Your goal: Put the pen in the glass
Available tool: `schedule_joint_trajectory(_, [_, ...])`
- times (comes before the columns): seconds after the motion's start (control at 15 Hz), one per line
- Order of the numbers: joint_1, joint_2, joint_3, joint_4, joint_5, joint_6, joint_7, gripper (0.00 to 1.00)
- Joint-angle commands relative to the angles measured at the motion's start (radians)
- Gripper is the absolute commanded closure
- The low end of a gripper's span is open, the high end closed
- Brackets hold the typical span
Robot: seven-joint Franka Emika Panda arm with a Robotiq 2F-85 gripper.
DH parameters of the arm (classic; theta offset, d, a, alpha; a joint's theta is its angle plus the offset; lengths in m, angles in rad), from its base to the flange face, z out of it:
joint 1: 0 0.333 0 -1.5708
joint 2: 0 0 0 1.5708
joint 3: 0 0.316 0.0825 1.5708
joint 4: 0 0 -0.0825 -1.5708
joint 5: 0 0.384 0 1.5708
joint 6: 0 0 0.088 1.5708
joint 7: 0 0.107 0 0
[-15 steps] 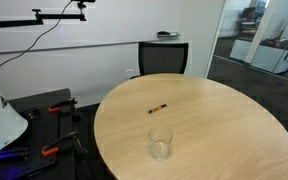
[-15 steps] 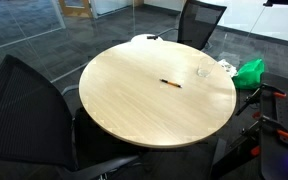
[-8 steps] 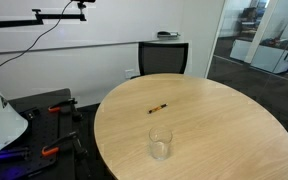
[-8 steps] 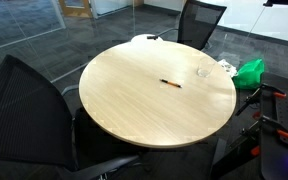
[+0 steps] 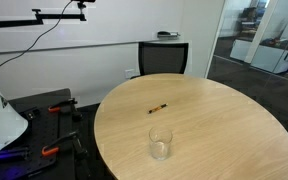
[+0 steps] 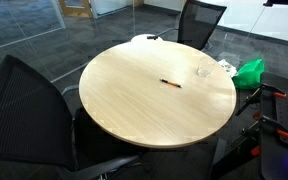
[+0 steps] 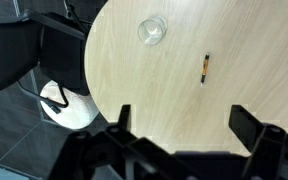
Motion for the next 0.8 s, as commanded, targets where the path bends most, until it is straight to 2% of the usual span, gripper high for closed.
schedule_joint_trajectory(0.0, [0.033,0.152,-0.007,0.012,0.054,0.122,-0.019,0.0])
schedule_joint_trajectory(0.53, [0.021,0.452,0.019,-0.043,0.068,0.441,0.006,0.0])
schedule_joint_trajectory(0.73, [0.019,0.548,0.016,-0.048,0.08,0.5,-0.002,0.0])
